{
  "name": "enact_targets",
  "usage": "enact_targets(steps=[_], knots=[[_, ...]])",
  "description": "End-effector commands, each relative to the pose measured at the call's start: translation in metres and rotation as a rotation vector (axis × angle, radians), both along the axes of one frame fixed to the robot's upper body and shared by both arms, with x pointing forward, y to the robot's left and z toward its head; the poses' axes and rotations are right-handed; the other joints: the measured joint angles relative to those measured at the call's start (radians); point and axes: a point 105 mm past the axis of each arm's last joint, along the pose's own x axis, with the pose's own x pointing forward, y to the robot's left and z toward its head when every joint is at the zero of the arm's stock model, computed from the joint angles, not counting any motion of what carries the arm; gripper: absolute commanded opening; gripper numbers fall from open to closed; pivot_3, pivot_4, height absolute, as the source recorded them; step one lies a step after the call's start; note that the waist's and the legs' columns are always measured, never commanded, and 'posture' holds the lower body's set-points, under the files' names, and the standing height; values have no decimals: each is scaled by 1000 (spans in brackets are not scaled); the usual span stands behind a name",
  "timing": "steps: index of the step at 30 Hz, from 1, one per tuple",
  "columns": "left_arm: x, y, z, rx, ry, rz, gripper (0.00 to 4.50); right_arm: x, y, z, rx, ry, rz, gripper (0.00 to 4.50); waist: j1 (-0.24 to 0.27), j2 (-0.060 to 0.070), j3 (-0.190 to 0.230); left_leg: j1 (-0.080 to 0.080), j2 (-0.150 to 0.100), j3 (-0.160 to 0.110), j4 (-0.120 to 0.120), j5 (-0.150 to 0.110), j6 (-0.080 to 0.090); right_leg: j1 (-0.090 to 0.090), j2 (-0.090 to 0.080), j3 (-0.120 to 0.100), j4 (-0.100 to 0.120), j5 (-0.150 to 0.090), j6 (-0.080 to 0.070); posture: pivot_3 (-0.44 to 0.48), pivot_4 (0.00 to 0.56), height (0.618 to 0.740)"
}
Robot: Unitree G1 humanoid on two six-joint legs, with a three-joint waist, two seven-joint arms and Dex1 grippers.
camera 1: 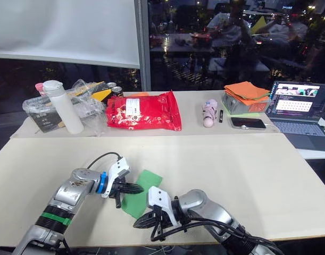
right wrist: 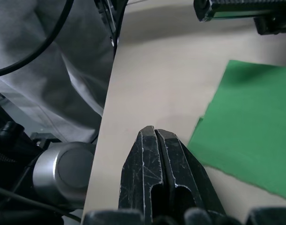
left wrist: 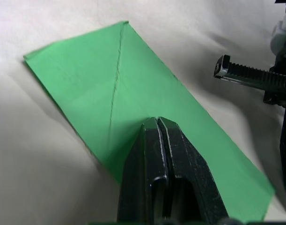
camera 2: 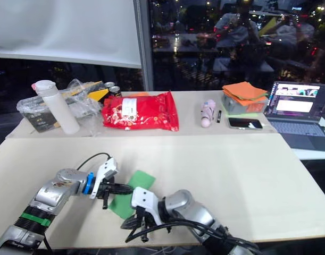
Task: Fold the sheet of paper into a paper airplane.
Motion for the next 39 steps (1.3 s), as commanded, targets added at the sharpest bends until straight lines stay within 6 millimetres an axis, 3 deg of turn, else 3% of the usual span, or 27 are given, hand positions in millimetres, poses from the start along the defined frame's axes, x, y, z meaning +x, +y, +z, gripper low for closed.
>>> enact_targets(steps=[1,6,12,18,31,35,39], knots=[[-1,0,0,17,7,-14,0,5,2,13,26,-56,-27,40,1,0,0,0,0,0,0,0,0,0,0,0,0,0,0,0,150,725],[1,-1,0,9,3,-9,0,22,1,30,45,-140,-97,40,1,0,0,-1,0,0,0,0,0,0,0,0,0,0,0,0,150,725],[0,-1,-1,4,-2,-1,0,30,-1,3,-40,-124,-105,40,2,0,0,0,0,0,0,0,0,0,0,0,0,0,0,0,150,725],[0,-1,1,-5,-14,17,0,46,-6,16,7,-131,-147,40,0,0,0,0,0,0,0,0,0,1,0,0,0,0,0,0,150,725],[-2,1,-1,-31,-33,82,0,118,-25,28,2,-249,-362,40,-2,0,0,0,0,0,0,0,0,1,0,0,1,0,0,0,150,725],[0,1,-1,-49,-42,107,0,123,-26,21,-41,-262,-353,40,-2,0,0,0,0,0,0,0,0,1,0,0,1,1,0,0,150,725],[1,0,8,-98,-38,125,0,113,-35,36,47,-262,-335,40,1,0,0,-1,0,0,0,0,0,1,0,0,1,1,0,0,150,725]])
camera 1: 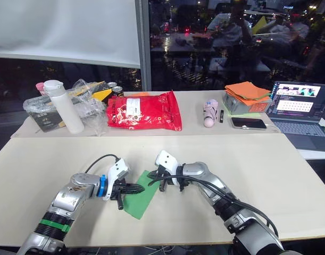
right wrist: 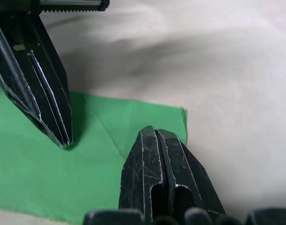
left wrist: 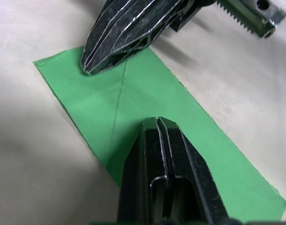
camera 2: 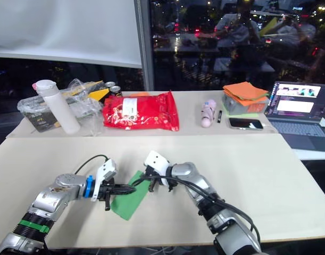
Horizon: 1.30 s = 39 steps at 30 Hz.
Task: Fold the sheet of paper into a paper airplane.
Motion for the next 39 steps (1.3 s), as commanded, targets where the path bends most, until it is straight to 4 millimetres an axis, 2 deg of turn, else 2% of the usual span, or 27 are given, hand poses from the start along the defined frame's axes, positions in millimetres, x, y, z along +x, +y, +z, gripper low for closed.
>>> enact_targets(steps=[1,3,5,9,13,16,22,30,34,39], knots=[[3,5,15,-63,-16,42,0,-14,-8,36,143,-89,69,40,3,0,0,0,0,0,0,0,0,0,0,0,0,0,0,0,150,725],[7,10,25,-110,-20,74,0,-30,-10,66,268,-105,117,40,4,1,1,-2,0,0,0,0,0,-1,0,0,0,0,0,0,150,725],[11,18,35,-143,-26,107,0,-45,-16,74,215,-123,175,40,1,1,2,-3,0,0,0,0,0,-2,0,0,0,0,0,0,150,725],[10,32,38,-135,-18,99,0,-64,-34,65,67,-94,217,40,-3,1,2,0,0,-1,0,0,0,-1,0,0,0,0,0,0,150,725],[8,49,24,-21,-7,83,0,-63,-51,50,-57,-86,176,40,-1,0,3,0,0,0,0,0,0,-1,0,0,-1,-1,-1,0,150,725],[7,51,19,15,-8,57,0,-62,-57,46,-83,-85,150,40,1,0,3,-1,0,0,0,0,0,-2,0,0,-2,-2,-4,0,150,725],[3,28,23,-52,4,-19,0,-59,-66,46,-121,-97,110,40,6,-2,4,-2,0,0,0,0,0,-2,0,0,-2,-2,-3,0,150,725],[-1,-20,27,-126,22,-181,0,-56,-88,53,-169,-118,31,40,25,-2,4,-3,0,0,0,0,0,-1,0,0,-3,-1,-1,0,150,725],[-9,-44,15,-143,50,-243,0,-54,-102,62,-204,-139,-44,40,25,-2,4,-3,0,0,0,0,0,-1,0,0,-3,0,0,0,150,725],[-14,-60,-1,-97,46,-296,0,-54,-123,73,-184,-112,-213,40,24,-3,4,-3,0,0,0,0,0,-1,0,0,-3,0,0,0,150,725]])
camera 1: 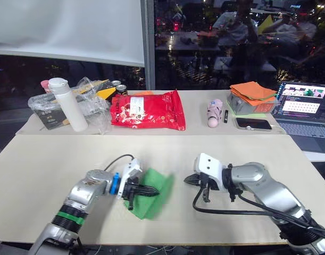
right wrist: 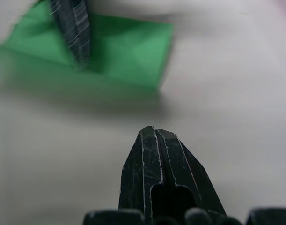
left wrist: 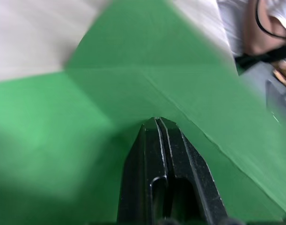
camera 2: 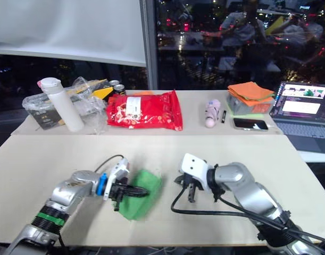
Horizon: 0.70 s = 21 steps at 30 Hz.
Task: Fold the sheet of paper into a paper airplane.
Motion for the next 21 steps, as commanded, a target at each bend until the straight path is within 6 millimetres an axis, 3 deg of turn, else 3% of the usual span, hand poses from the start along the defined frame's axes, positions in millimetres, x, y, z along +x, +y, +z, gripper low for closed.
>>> enact_targets(steps=[1,4,7,13,18,21], knots=[[-1,-5,-3,25,-41,-32,0,-3,-12,11,57,-8,-113,40,0,0,0,0,0,0,0,0,0,0,0,0,0,0,0,0,150,725],[-1,-4,-7,42,-44,-49,0,-8,-25,4,70,31,-203,40,0,0,0,0,0,0,0,0,0,0,0,0,0,0,0,0,150,725],[2,2,-5,44,-48,-38,0,-15,-26,-4,188,143,-302,40,-2,-1,0,0,0,0,0,0,0,0,0,0,-1,-1,-1,0,150,725],[6,7,14,-27,-113,-53,0,-34,5,-27,429,446,-418,1925,-6,0,0,1,0,0,0,0,0,0,0,0,0,-1,-3,0,150,725],[6,13,23,-30,-181,-71,0,-36,18,-42,468,535,-511,3593,0,1,0,0,0,-1,0,0,0,0,0,0,0,0,-3,0,150,725],[5,16,24,-26,-187,-64,0,-32,22,-46,501,551,-550,3593,-2,1,0,0,0,-1,0,0,0,0,0,0,0,-1,-3,0,150,725]])
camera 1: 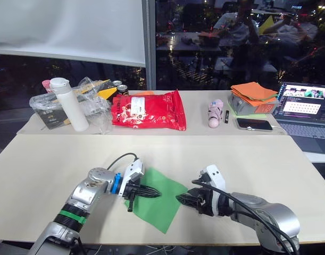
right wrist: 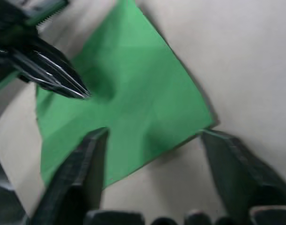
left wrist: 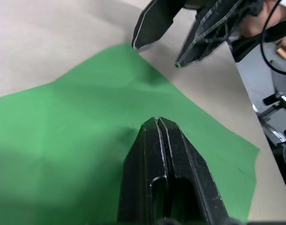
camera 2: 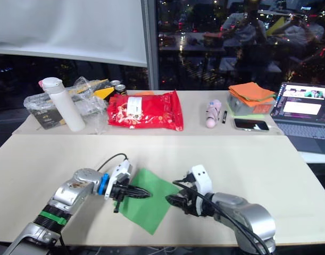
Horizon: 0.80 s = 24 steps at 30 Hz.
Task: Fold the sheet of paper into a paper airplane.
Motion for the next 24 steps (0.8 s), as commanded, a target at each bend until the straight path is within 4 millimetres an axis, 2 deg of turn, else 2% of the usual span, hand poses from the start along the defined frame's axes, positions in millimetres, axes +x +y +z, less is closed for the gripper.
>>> enact_targets(steps=[1,5,11,16,24], knots=[[-2,-1,11,-24,-50,-24,0,5,-1,1,4,-7,-47,3593,-2,0,0,0,0,0,0,0,0,0,0,0,0,0,0,0,150,725],[-4,2,10,-19,-46,-11,0,8,0,2,2,-13,-65,3593,-5,0,0,1,0,0,0,0,0,0,0,0,0,0,0,0,150,725],[-6,7,8,-14,-38,-1,0,10,-10,0,-32,-13,-81,3593,-4,0,0,1,0,0,0,0,0,0,0,0,0,-1,-1,0,150,725],[-6,8,5,-11,-30,2,0,-2,-2,-5,8,23,-80,3593,-2,0,0,0,0,0,0,0,0,0,0,0,0,-1,-1,0,150,725],[-9,10,-11,35,-23,1,0,3,5,-2,27,-1,-95,3593,-9,0,0,1,0,0,-1,0,0,0,0,0,0,-1,-2,0,150,725]])
